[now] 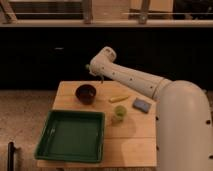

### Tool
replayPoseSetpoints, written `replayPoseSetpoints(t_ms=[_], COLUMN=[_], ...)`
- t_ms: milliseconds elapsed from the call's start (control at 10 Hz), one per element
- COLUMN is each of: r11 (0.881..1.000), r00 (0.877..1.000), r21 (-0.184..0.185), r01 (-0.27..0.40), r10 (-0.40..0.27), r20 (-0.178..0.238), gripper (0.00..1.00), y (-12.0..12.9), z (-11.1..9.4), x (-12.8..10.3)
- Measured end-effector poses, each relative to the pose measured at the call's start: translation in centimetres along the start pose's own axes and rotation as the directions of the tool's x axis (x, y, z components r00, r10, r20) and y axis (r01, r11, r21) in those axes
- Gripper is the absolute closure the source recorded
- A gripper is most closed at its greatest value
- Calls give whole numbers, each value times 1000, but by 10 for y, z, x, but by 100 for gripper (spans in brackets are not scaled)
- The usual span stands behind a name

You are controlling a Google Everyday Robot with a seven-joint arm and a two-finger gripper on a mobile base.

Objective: Place pepper in purple bowl

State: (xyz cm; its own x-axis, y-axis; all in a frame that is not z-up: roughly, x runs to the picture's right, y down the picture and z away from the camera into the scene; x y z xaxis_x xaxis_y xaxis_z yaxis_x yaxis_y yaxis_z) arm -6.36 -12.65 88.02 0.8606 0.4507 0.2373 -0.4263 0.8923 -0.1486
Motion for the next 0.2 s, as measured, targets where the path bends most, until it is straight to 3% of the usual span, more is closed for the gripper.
replayPoseSetpoints(t_ms=[200], r11=[999], r00=[999], r21=[-25], r01=[25], r10=[-25], r20=[24], gripper=[100], y=[2], z=[-4], x=[5])
